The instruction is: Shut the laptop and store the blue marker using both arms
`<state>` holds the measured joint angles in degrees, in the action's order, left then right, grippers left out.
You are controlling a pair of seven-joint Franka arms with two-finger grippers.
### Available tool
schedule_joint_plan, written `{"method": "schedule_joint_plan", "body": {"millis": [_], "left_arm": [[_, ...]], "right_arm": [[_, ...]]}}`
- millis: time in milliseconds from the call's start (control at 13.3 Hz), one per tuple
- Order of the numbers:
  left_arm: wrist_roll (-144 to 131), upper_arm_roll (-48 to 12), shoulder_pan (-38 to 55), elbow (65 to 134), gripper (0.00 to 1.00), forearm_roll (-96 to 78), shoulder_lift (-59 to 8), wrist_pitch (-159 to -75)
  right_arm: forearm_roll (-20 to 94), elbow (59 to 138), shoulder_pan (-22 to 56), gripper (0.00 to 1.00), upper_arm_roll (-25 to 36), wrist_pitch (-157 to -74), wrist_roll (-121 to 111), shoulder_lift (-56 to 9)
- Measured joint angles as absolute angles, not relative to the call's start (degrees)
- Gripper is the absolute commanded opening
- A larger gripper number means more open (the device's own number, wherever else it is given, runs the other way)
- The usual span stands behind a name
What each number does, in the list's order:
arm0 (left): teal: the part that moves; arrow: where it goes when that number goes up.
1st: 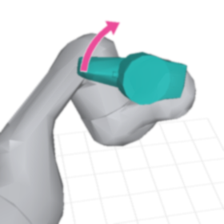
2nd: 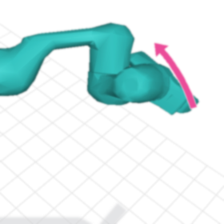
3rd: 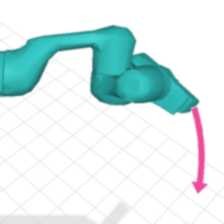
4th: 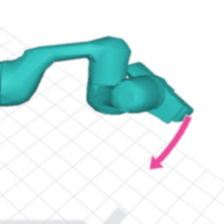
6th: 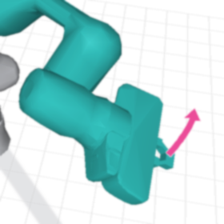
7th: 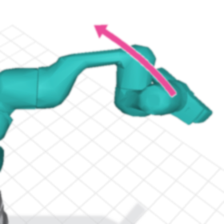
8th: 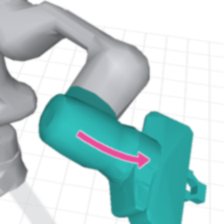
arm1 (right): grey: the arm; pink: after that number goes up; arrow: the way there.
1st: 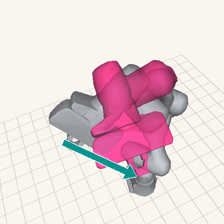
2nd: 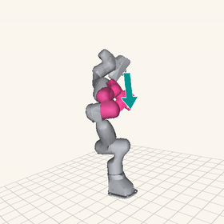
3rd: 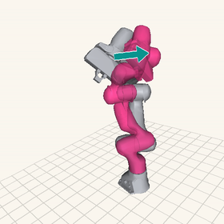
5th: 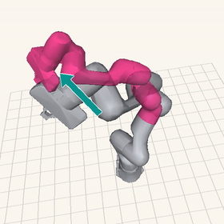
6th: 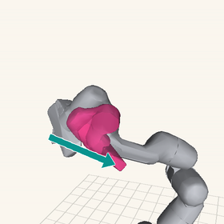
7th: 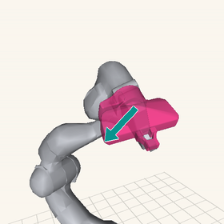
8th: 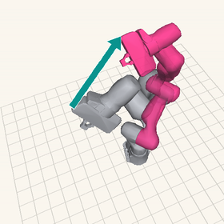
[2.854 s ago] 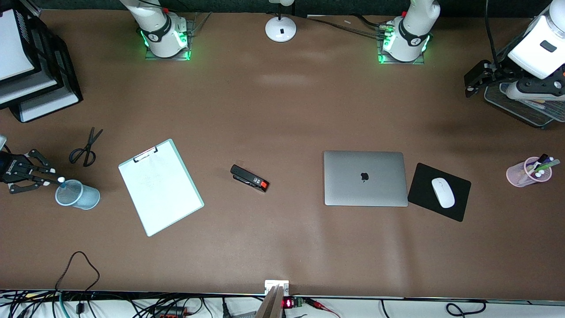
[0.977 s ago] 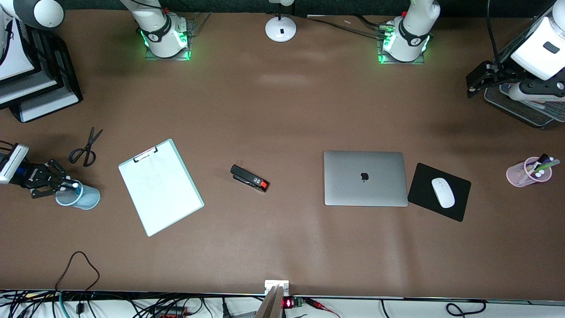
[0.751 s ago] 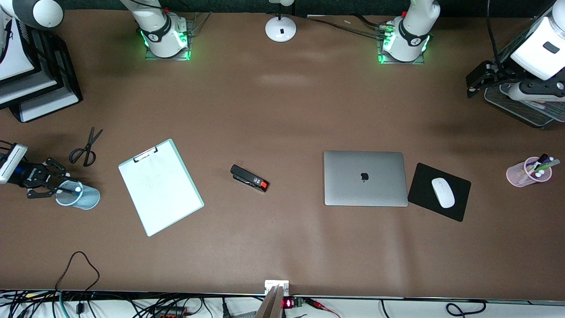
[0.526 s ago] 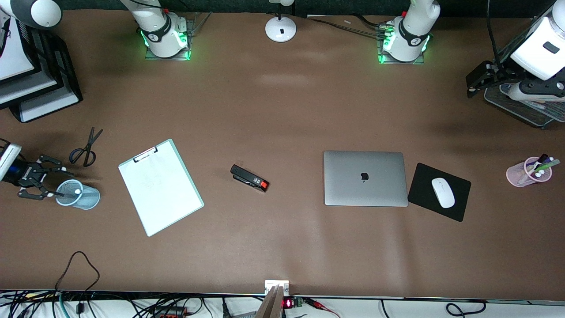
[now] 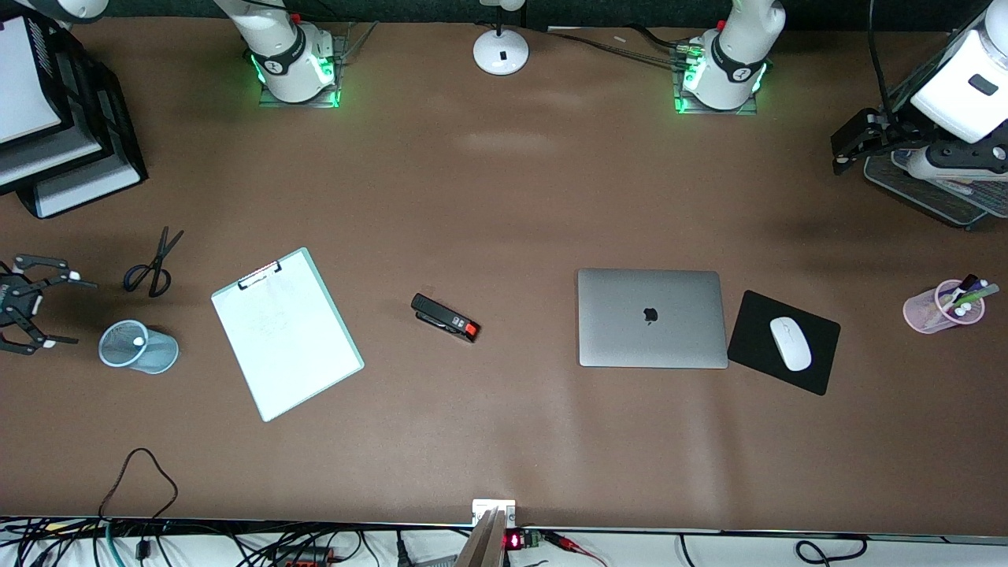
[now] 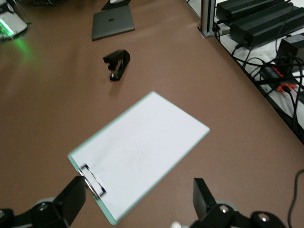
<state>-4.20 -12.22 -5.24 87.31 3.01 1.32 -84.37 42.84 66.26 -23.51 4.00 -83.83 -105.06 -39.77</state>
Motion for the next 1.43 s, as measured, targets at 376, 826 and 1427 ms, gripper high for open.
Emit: {"method": "schedule_joint_plan", "body": {"millis": [376,826,1427], "left_arm": [[-4.2,-12.2,-5.2,87.3,1.00,3.0,1.3,-84.4],[-4.2,-12.2,-5.2,87.3,1.00,3.0,1.3,-84.2],[-4.2,-12.3,-5.2,87.4,1.00,3.0,1.3,-84.2]], "right_arm": [[38.7,59.5,-14.9,1.00,4.0,-81.2,-87.4,-38.5],[30.1,58.3,-5.3,1.00,4.1,-81.2,-67.3,-36.1],[21.2,63.8,2.2,1.00,4.0,-83.6,-37.5,-30.3]]}}
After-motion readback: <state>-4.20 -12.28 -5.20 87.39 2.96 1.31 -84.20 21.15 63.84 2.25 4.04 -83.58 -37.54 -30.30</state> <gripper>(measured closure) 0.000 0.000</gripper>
